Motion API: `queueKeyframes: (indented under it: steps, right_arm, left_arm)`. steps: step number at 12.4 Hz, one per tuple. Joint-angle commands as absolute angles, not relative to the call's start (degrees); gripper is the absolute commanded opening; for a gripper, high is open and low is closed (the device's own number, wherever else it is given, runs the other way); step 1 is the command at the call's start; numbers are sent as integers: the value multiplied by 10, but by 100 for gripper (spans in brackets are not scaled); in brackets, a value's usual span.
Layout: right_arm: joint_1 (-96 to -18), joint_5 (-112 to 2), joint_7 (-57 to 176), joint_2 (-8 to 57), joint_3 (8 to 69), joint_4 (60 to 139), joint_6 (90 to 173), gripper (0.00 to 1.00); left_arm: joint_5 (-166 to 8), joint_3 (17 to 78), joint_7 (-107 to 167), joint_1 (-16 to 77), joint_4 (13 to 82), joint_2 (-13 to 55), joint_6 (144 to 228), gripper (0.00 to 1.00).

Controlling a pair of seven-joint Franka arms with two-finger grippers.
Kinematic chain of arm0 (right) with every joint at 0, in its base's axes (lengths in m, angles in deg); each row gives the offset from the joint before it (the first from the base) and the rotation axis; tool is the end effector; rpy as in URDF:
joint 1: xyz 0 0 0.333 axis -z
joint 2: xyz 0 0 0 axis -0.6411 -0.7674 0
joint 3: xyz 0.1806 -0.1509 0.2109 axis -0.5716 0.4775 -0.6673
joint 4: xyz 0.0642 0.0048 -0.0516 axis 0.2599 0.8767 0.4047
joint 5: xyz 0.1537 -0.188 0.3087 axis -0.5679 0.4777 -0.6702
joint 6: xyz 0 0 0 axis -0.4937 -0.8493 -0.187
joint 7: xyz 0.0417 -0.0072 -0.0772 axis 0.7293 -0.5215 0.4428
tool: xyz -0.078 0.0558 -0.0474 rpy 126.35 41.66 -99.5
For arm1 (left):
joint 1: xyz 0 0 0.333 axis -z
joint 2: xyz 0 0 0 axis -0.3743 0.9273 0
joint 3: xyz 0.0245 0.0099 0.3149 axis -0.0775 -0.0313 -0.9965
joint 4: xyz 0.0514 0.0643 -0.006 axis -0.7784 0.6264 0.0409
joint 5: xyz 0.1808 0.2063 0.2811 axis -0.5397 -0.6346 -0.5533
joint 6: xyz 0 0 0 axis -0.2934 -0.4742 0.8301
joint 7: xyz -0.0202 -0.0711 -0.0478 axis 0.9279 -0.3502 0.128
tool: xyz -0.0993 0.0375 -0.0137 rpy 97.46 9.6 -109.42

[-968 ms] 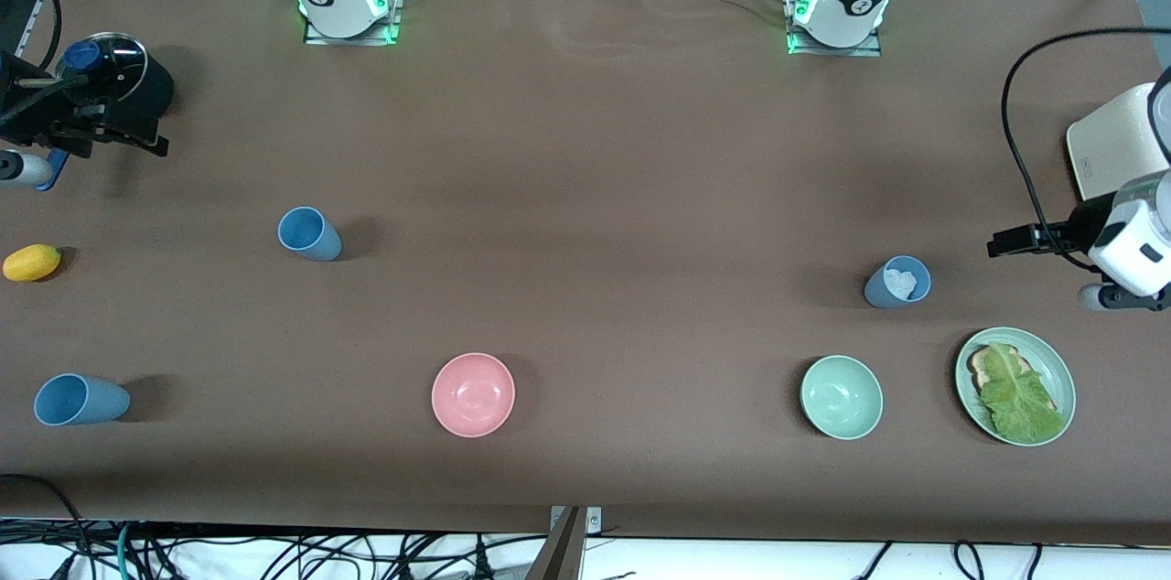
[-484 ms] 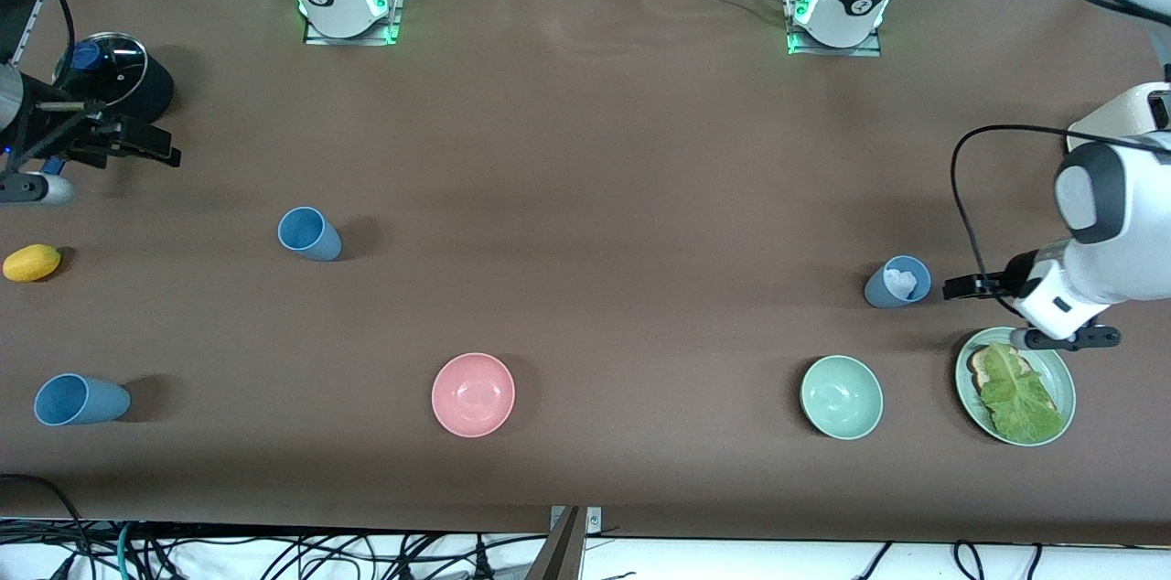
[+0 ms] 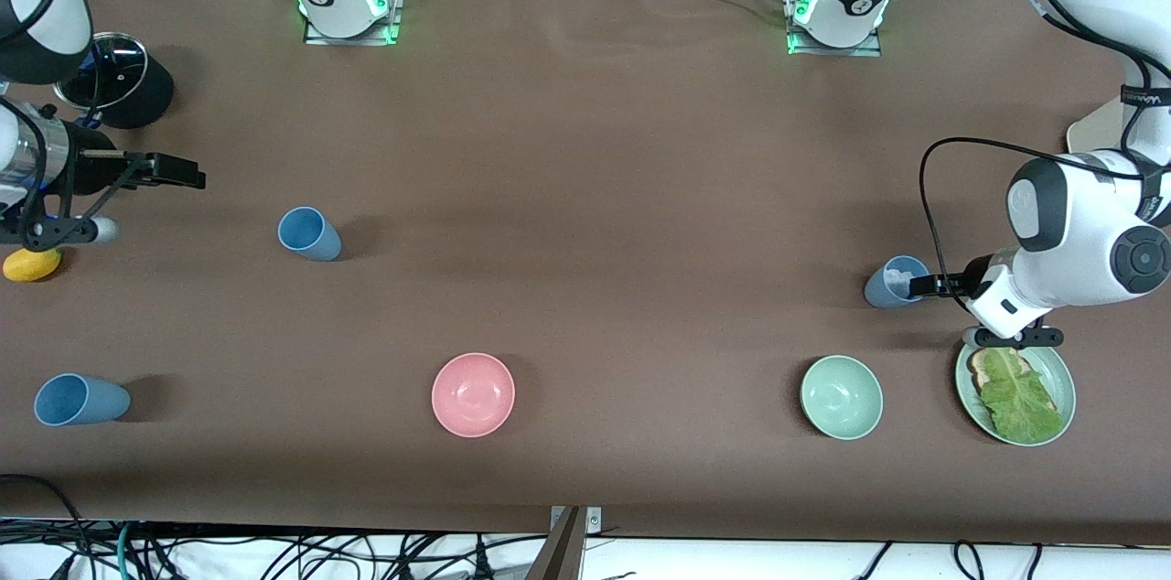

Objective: Stack blue cups with both arms
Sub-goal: 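Reach the left gripper to the small tissue-filled blue cup and grasp it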

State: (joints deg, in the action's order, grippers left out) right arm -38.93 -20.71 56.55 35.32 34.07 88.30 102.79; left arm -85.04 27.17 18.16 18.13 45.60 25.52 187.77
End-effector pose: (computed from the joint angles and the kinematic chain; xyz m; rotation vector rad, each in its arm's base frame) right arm 0.6019 -0.0164 0.5062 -3.0733 -0.0029 0.3828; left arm 0.6492 0.0630 0.2718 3.0889 0.0555 -0.2613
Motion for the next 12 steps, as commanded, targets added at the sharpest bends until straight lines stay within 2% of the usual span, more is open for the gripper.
queueKeyframes:
  steps: [1, 2, 3, 4, 6, 7, 9, 12]
  right_arm:
    - [-386, -199, 570, 354, 338, 889, 1027, 100]
    - [-386, -199, 569, 357, 336, 914, 1033, 100]
    - [-386, -199, 569, 364, 334, 943, 1063, 100]
    - [-386, -199, 568, 372, 334, 981, 1101, 100]
    - [-388, -199, 568, 401, 330, 1079, 1197, 100]
    - [-388, -199, 569, 413, 327, 1125, 1249, 100]
    - [-387, -199, 569, 412, 327, 1186, 1333, 100]
    - [-389, -199, 569, 398, 323, 1249, 1439, 100]
  left_arm:
    - [-853, 272, 172, 183, 466, 257, 1886, 97]
    - [-853, 272, 172, 183, 470, 257, 1886, 92]
    - [-853, 272, 172, 183, 470, 260, 1886, 75]
    - [-853, 272, 173, 183, 470, 261, 1885, 56]
    - [-853, 272, 180, 186, 469, 261, 1883, 8]
    - [-852, 272, 180, 188, 464, 261, 1881, 0]
    - [-848, 277, 183, 190, 457, 263, 1878, 0]
    - [-816, 325, 265, 204, 441, 258, 1872, 0]
